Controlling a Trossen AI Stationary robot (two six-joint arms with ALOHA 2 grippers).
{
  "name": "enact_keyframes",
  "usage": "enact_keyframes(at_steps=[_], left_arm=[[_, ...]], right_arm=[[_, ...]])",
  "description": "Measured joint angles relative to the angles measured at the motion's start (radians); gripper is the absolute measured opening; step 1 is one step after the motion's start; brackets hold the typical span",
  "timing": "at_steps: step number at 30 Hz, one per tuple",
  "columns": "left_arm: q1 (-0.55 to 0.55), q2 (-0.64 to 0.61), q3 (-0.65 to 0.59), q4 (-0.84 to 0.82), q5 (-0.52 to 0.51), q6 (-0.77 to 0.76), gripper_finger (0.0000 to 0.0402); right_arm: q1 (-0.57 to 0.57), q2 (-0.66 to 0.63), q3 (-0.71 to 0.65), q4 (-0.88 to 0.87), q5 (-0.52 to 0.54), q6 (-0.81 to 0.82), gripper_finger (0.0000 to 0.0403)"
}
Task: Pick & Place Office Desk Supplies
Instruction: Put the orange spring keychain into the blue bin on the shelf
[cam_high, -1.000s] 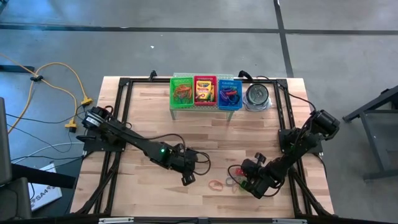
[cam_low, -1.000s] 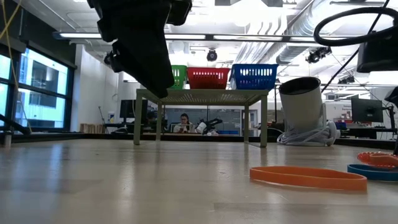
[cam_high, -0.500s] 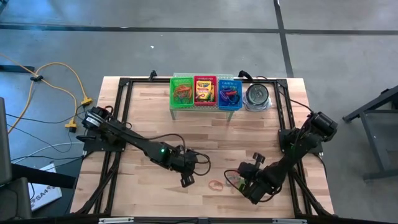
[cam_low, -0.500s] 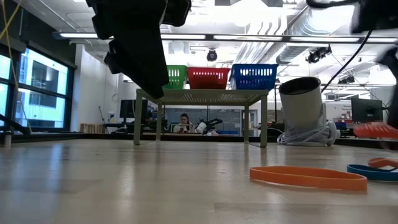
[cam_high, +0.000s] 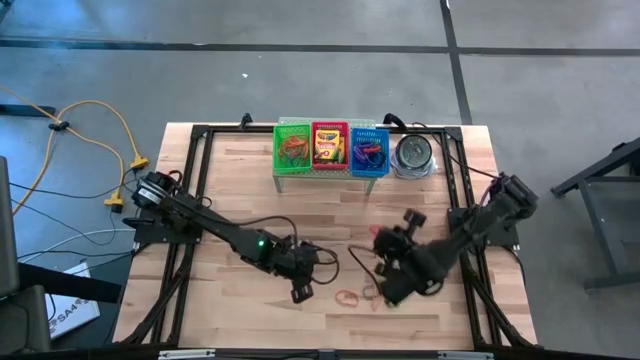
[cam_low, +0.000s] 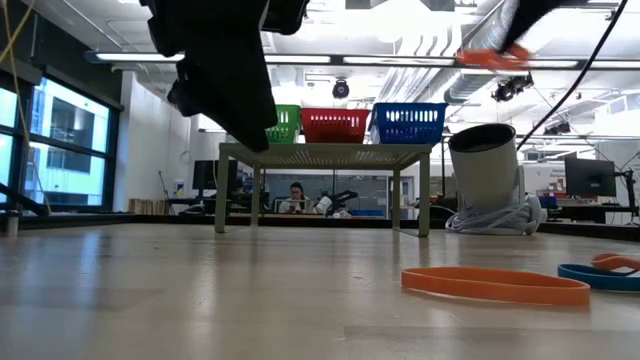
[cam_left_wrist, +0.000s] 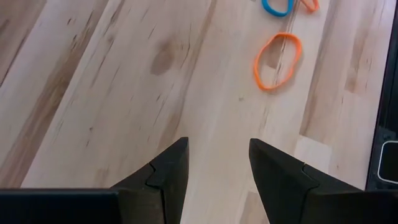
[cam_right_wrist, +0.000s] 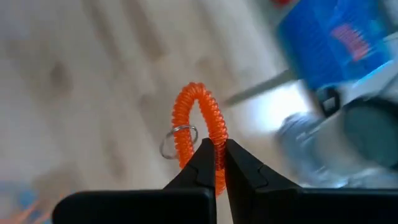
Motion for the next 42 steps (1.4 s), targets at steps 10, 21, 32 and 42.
enact_keyframes(at_steps=[10,21,32,42], left_arm=[[0.0,0.0,0.0,0.036,-0.023,0.053,0.0163],[-0.004,0.0,0.0,0.061,-0.031,0.125,0.0163],[0.004,0.0,0.0,0.06,-0.031,0.126,0.0163],[0.003,0.0,0.0,0.06,-0.027,0.135,0.0163]], right_arm=[[-0.259,-0.002,0.184,-0.04,0.288,-0.336,0.0004],[-0.621,-0.002,0.193,-0.022,0.244,-0.483,0.0004],[-0.797,-0.009,0.193,0.264,-0.016,-0.753,0.0004],[-0.831,-0.009,0.193,0.285,-0.075,-0.711,0.0009]])
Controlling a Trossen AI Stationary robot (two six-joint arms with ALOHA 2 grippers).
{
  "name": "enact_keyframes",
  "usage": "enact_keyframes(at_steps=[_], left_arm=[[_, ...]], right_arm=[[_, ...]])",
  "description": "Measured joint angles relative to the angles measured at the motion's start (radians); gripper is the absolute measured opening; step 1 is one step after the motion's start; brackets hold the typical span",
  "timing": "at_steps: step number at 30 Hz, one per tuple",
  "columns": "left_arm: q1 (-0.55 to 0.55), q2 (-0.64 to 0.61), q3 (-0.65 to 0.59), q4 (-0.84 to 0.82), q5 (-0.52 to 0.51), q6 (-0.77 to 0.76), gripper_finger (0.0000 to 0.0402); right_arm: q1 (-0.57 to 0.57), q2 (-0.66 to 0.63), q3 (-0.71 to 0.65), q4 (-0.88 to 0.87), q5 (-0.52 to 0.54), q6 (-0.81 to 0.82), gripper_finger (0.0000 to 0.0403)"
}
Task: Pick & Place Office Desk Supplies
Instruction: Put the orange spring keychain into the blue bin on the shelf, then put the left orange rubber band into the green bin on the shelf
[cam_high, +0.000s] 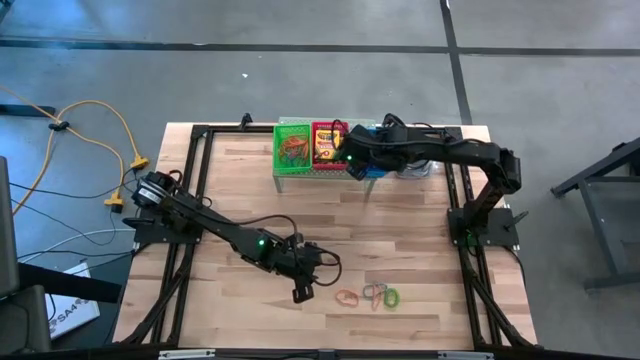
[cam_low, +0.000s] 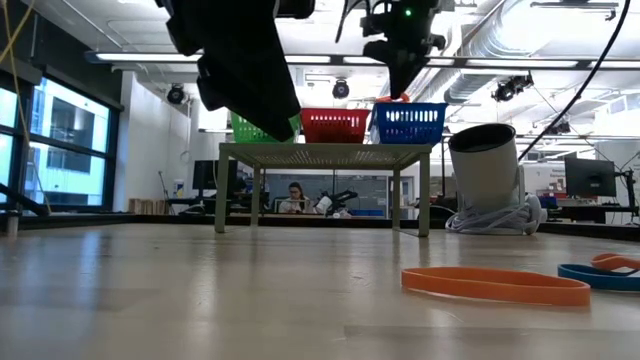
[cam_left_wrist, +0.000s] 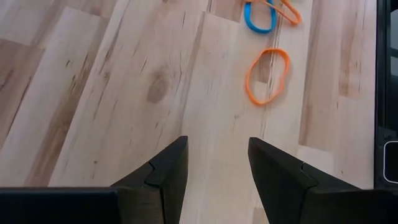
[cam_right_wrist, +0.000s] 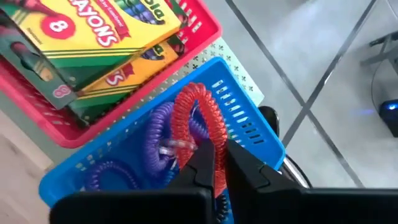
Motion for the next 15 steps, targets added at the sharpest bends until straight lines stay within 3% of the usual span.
enact_keyframes(at_steps=[9,15], left_arm=[[0.0,0.0,0.0,0.0,0.0,-0.001,0.0163],[0.0,0.0,0.0,0.0,-0.001,-0.012,0.0163]], right_arm=[[0.0,0.0,0.0,-0.005,-0.011,-0.004,0.0049],[0.006,0.0,0.0,-0.041,-0.011,-0.007,0.0109]])
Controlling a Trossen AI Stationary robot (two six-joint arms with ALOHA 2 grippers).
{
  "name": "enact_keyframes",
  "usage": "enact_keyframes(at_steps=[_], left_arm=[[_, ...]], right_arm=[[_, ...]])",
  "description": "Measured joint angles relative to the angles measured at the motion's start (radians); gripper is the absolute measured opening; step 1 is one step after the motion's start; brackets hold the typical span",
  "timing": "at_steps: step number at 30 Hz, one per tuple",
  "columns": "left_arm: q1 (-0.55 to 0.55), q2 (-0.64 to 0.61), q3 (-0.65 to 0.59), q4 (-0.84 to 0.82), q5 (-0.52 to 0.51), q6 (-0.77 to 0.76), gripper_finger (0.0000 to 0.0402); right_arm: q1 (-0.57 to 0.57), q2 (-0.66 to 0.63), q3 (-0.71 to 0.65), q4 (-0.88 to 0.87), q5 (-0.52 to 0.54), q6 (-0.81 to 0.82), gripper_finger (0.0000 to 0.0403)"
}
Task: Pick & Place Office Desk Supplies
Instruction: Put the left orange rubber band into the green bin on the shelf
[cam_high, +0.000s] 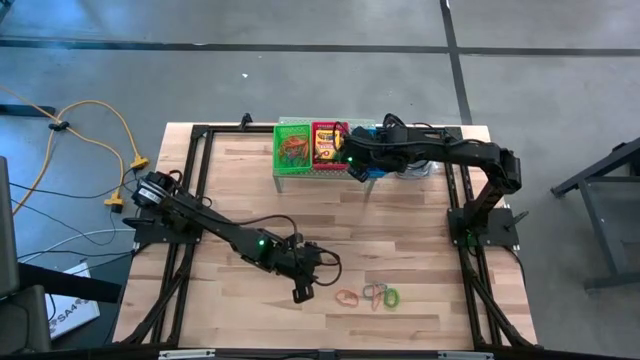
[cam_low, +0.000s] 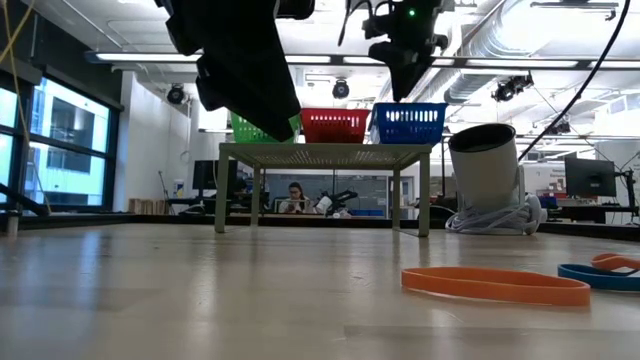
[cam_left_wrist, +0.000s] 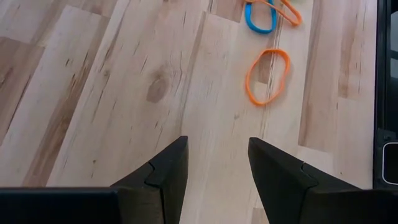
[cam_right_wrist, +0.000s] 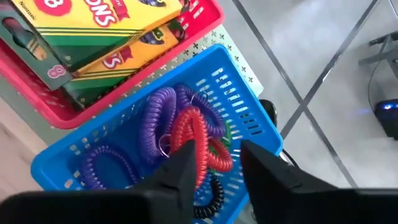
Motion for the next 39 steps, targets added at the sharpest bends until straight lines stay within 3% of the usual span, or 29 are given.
enact_keyframes(at_steps=[6,11,17,28,33,39], left_arm=[[-0.002,0.0,0.0,0.0,-0.002,-0.002,0.0163],[-0.002,0.0,0.0,0.0,-0.002,-0.002,0.0163],[-0.002,0.0,0.0,0.0,-0.001,0.002,0.0163],[0.0,0.0,0.0,0.049,-0.003,0.012,0.0163],[-0.008,0.021,0.001,0.133,-0.012,0.198,0.0163],[-0.036,0.11,-0.001,0.303,-0.025,0.344,0.0163]], right_arm=[[0.006,0.0,0.0,-0.03,0.06,0.017,0.0189],[0.063,-0.033,0.0,-0.076,0.163,0.059,0.0218],[0.206,-0.106,0.0,-0.108,0.2,0.157,0.022],[0.55,-0.122,0.001,-0.15,0.131,0.329,0.0222],[0.695,-0.121,-0.029,-0.17,0.074,0.556,0.0222],[0.914,-0.119,-0.187,-0.163,0.168,0.854,0.0222]])
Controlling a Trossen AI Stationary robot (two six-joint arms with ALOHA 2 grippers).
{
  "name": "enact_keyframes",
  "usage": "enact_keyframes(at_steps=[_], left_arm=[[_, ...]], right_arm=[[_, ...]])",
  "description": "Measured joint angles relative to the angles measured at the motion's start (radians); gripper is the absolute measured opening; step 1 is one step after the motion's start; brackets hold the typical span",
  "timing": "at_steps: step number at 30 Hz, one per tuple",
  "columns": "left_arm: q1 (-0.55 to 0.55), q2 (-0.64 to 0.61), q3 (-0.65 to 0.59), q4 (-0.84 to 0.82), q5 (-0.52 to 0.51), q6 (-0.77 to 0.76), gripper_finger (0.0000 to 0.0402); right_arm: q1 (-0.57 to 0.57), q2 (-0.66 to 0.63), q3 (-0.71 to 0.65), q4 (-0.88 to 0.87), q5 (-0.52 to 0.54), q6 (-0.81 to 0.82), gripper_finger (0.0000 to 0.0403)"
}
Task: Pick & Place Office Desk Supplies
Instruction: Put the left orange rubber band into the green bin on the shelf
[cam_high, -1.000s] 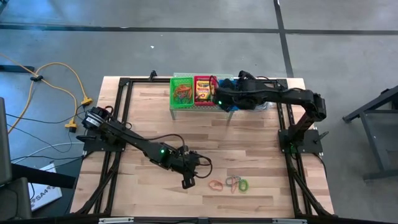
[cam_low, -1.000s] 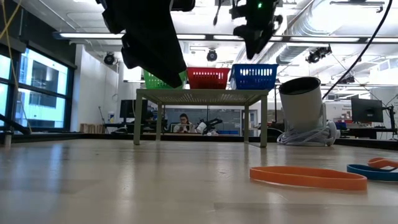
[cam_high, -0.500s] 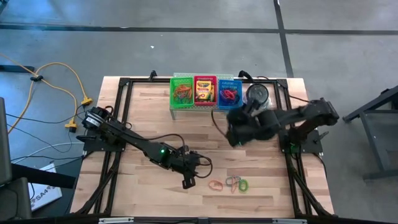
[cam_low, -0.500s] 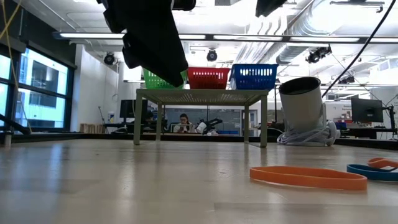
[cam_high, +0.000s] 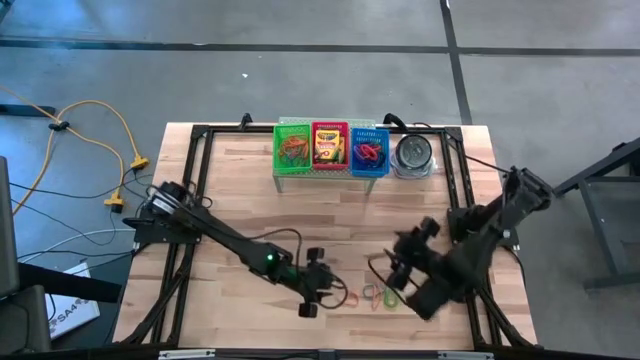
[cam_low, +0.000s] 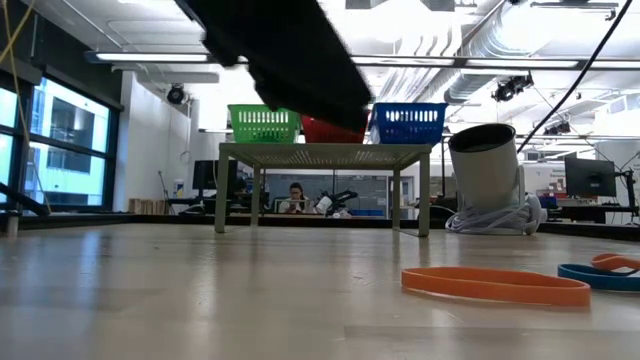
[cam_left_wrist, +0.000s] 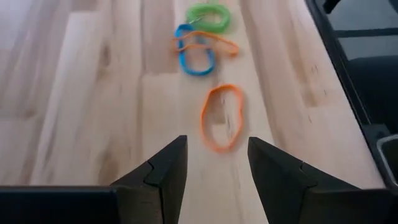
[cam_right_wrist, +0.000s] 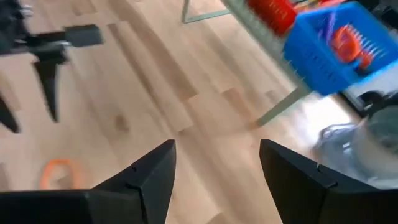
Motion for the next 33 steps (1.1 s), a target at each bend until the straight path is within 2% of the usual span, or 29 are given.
enact_keyframes(at_steps=[5,9,16,23,33], left_arm=[[-0.009,0.105,0.0,0.154,-0.006,0.132,0.0163],[-0.01,0.164,0.0,0.254,-0.005,0.151,0.0163],[0.007,0.192,0.001,0.354,-0.007,0.117,0.0163],[0.024,0.249,0.0,0.36,-0.045,0.09,0.0163],[0.012,0.307,0.004,0.417,-0.049,0.15,0.0163]], right_arm=[[0.121,0.002,-0.181,0.165,0.109,0.166,0.0222],[0.158,0.002,-0.268,0.29,0.215,0.187,0.0222],[0.151,0.001,-0.292,0.398,0.176,0.131,0.0222],[0.148,0.001,-0.292,0.495,0.185,0.004,0.0222],[0.142,0.001,-0.292,0.501,0.177,-0.002,0.0222]])
